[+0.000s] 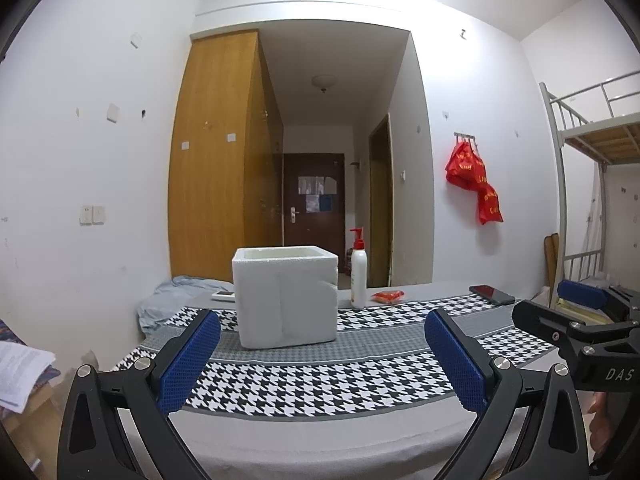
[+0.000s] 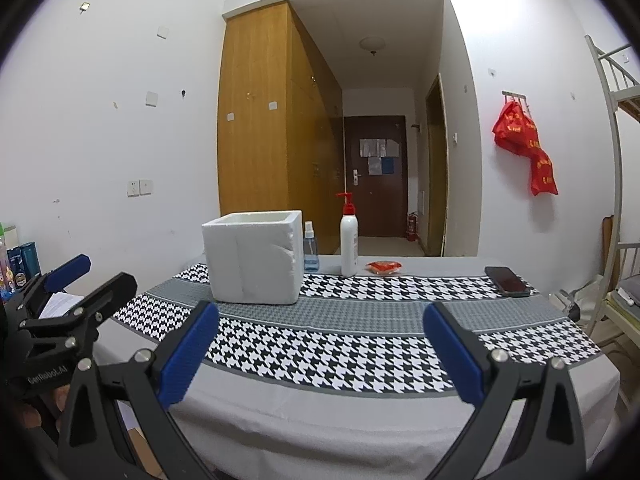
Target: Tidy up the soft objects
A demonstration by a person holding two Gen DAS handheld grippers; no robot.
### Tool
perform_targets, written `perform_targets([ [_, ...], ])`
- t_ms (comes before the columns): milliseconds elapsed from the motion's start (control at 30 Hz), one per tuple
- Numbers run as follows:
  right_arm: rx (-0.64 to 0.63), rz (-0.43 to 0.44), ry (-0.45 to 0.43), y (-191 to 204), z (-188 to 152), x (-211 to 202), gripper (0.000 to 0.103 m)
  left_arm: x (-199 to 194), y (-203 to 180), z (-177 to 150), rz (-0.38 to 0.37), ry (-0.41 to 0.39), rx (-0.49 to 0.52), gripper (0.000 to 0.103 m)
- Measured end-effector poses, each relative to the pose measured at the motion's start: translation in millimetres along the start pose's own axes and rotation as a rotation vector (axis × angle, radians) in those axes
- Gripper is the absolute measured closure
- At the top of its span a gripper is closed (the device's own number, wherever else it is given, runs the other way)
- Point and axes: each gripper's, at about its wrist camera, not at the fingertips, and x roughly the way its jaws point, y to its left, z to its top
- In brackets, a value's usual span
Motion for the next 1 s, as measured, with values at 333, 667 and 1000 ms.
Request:
perform_targets([
  [333,-0.022,0.000,-0.003,5.3,-4.8,-12.8,0.000,-8.9,-3.5,0.5,0.023,0.022,-0.003,0.001],
  [667,-0.020,0.028,-0.005,8.5,-6.9,-18.8,0.000,-12.5,1.2,-1.9,0.054,0.046,-0.023,0.001],
  [1000,-0.014,0.009,0.019,5.7,-9.0,-14.6,0.000,-14.3,-2.7,-3.0,0.044,0.047,-0.011,0.001],
])
